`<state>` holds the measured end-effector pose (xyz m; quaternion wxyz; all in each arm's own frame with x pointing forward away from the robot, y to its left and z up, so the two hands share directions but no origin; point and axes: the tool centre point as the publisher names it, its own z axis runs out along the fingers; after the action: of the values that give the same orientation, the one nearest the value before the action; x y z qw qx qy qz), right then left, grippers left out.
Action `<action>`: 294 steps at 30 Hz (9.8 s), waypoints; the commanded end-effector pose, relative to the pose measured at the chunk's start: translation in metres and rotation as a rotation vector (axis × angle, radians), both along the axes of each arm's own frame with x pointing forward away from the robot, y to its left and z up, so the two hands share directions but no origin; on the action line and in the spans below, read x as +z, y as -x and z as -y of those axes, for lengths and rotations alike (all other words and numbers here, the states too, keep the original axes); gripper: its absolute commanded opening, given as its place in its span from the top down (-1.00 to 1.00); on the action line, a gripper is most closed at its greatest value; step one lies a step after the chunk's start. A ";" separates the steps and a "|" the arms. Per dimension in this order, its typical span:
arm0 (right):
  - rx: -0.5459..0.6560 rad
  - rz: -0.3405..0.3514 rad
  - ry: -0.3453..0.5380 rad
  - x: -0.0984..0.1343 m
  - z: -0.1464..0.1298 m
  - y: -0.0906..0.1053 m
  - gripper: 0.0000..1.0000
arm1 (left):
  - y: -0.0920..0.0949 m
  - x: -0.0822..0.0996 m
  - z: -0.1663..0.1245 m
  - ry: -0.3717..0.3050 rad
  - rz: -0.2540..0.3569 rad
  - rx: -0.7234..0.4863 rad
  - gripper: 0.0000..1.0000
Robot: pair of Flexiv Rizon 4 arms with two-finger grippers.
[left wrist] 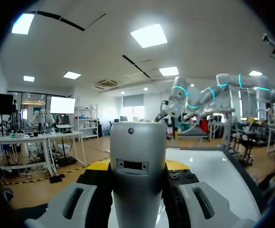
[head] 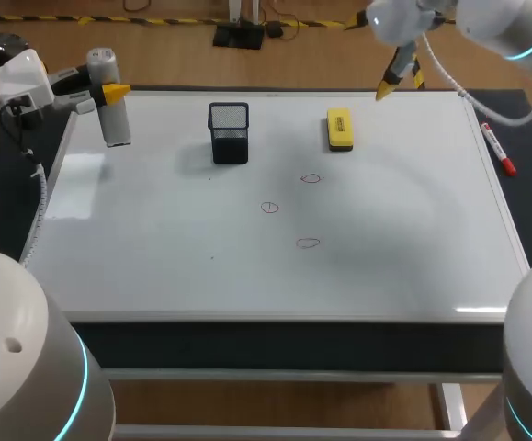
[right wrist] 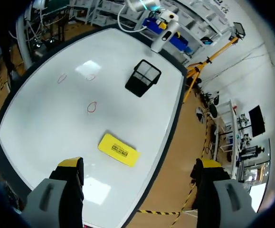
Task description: Pick up the inspection probe, press it on each red-marked spot on the whiteboard one by one, put down the probe, pick up the eraser, and wipe off all the red marks.
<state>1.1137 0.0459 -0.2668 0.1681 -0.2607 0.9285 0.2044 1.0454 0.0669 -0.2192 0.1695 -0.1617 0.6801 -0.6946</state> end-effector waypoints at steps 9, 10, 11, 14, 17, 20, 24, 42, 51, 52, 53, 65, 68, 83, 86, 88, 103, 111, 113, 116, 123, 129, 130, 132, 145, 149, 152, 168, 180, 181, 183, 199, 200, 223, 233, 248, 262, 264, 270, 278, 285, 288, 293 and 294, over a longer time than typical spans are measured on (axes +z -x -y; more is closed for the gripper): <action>0.948 -0.191 0.815 -0.040 -0.009 0.004 -1.00 | -0.001 -0.001 0.000 0.003 0.004 -0.001 1.00; 0.979 -0.180 0.818 -0.042 -0.010 0.006 -1.00 | -0.001 -0.001 0.000 0.003 0.004 -0.001 1.00; 1.022 -0.157 0.831 -0.043 -0.012 0.008 -1.00 | -0.001 -0.001 0.000 0.003 0.004 -0.001 1.00; 1.088 -0.116 0.906 -0.050 -0.014 0.010 -1.00 | -0.001 -0.001 0.000 0.003 0.004 -0.001 1.00; 1.112 -0.119 0.944 -0.057 -0.015 0.009 -1.00 | -0.001 -0.001 0.000 0.003 0.004 -0.001 1.00; 1.146 -0.093 0.956 -0.064 -0.016 0.009 -1.00 | -0.001 -0.001 0.000 0.003 0.004 -0.001 1.00; 1.209 -0.041 0.953 -0.071 -0.017 0.009 -1.00 | -0.001 -0.001 0.000 0.003 0.004 -0.001 1.00; 1.181 0.001 0.809 -0.103 -0.018 0.001 -1.00 | -0.001 -0.001 0.000 0.003 0.004 -0.001 1.00; 1.009 -0.095 0.666 -0.108 -0.008 -0.006 -1.00 | -0.001 -0.001 0.000 0.003 0.004 -0.001 1.00; 0.998 -0.095 0.646 -0.109 -0.006 -0.007 -1.00 | -0.001 -0.001 0.000 0.003 0.004 -0.001 1.00; 0.984 -0.102 0.631 -0.110 -0.005 -0.009 -1.00 | -0.001 -0.001 0.000 0.003 0.004 -0.001 1.00; 0.972 -0.078 0.543 -0.118 -0.010 -0.001 -1.00 | -0.001 -0.001 0.000 0.003 0.004 -0.001 1.00; 0.990 -0.067 0.525 -0.121 -0.015 0.003 -1.00 | -0.001 -0.001 0.000 0.003 0.004 -0.001 1.00; 0.965 -0.014 0.494 -0.139 -0.016 0.011 -1.00 | -0.001 -0.001 0.000 0.003 0.004 -0.001 1.00; 0.959 -0.017 0.498 -0.141 -0.015 0.011 -1.00 | -0.001 -0.001 0.000 0.003 0.004 -0.001 1.00; 0.957 -0.020 0.504 -0.144 -0.015 0.010 -1.00 | -0.001 -0.001 0.000 0.003 0.004 -0.001 1.00; 0.951 -0.038 0.518 -0.153 -0.021 -0.004 -1.00 | -0.001 -0.001 0.000 0.003 0.004 -0.001 1.00; 0.949 -0.059 0.518 -0.159 -0.022 -0.009 -1.00 | -0.001 -0.001 0.000 0.003 0.004 -0.001 1.00; 0.946 -0.065 0.515 -0.161 -0.022 -0.009 -1.00 | -0.001 -0.001 0.000 0.003 0.004 -0.001 1.00; 0.933 -0.078 0.504 -0.163 -0.020 -0.008 -0.84 | -0.001 -0.001 0.000 0.003 0.004 -0.001 1.00; 0.918 -0.084 0.501 -0.162 -0.014 -0.007 1.00 | -0.001 -0.001 0.000 0.003 0.004 -0.001 1.00; 0.903 -0.060 0.523 -0.137 -0.013 -0.005 1.00 | -0.001 -0.001 0.000 0.003 0.004 -0.001 1.00; 0.890 -0.065 0.531 -0.134 -0.011 -0.005 1.00 | -0.001 -0.001 0.000 0.003 0.004 -0.001 1.00; 0.871 -0.057 0.525 -0.126 -0.008 -0.005 1.00 | -0.001 -0.001 0.000 0.003 0.004 -0.001 1.00; 0.707 -0.063 0.547 -0.085 0.048 -0.001 1.00 | -0.001 -0.001 0.000 0.003 0.004 -0.001 1.00; 0.647 -0.091 0.549 -0.083 0.072 0.004 1.00 | -0.001 -0.001 0.000 0.003 0.004 -0.001 1.00; 0.610 -0.111 0.547 -0.083 0.087 0.010 1.00 | -0.001 -0.001 0.000 0.003 0.004 -0.001 1.00; 0.499 -0.165 0.515 -0.083 0.138 0.060 1.00 | -0.001 -0.001 0.000 0.003 0.004 -0.001 1.00; 0.465 -0.170 0.511 -0.079 0.144 0.067 1.00 | -0.001 -0.001 0.000 0.003 0.004 -0.001 1.00; 0.465 -0.170 0.511 -0.079 0.144 0.067 1.00 | -0.001 -0.001 0.000 0.003 0.004 -0.001 1.00; 0.465 -0.170 0.511 -0.079 0.144 0.067 1.00 | -0.001 -0.001 0.000 0.003 0.004 -0.001 1.00; 0.465 -0.170 0.511 -0.079 0.144 0.067 1.00 | 0.016 0.003 0.082 0.012 0.054 -0.178 1.00; 0.465 -0.170 0.511 -0.079 0.144 0.067 1.00 | 0.020 0.003 0.092 0.015 0.059 -0.197 1.00; 0.465 -0.170 0.511 -0.079 0.144 0.067 1.00 | 0.106 -0.010 0.255 0.164 0.086 -0.446 1.00; 0.465 -0.170 0.511 -0.079 0.144 0.067 1.00 | 0.115 -0.026 0.271 0.148 0.052 -0.419 1.00; 0.465 -0.170 0.511 -0.079 0.144 0.067 1.00 | 0.122 -0.036 0.284 0.177 0.027 -0.434 1.00; 0.465 -0.170 0.511 -0.079 0.144 0.067 1.00 | 0.122 -0.055 0.288 0.183 0.006 -0.449 1.00; 0.465 -0.170 0.511 -0.079 0.144 0.067 1.00 | 0.121 -0.055 0.287 0.181 0.007 -0.451 1.00; 0.465 -0.170 0.511 -0.079 0.144 0.067 1.00 | 0.121 -0.060 0.287 0.178 0.008 -0.453 1.00; 0.465 -0.170 0.511 -0.079 0.144 0.067 1.00 | 0.122 -0.065 0.286 0.178 0.002 -0.458 1.00; 0.465 -0.170 0.511 -0.079 0.144 0.067 1.00 | 0.122 -0.065 0.286 0.161 0.002 -0.462 1.00; 0.465 -0.170 0.511 -0.079 0.144 0.067 1.00 | 0.122 -0.065 0.286 0.155 0.001 -0.462 1.00; 0.465 -0.170 0.511 -0.079 0.144 0.067 1.00 | 0.122 -0.065 0.286 0.151 0.000 -0.462 1.00; 0.465 -0.170 0.511 -0.079 0.144 0.067 1.00 | 0.123 -0.065 0.286 0.150 0.000 -0.462 1.00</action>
<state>1.0466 -0.0969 -0.3471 -0.0300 -0.4797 0.8767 0.0201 0.9222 -0.2181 -0.2827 -0.0065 -0.0142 0.6455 -0.7636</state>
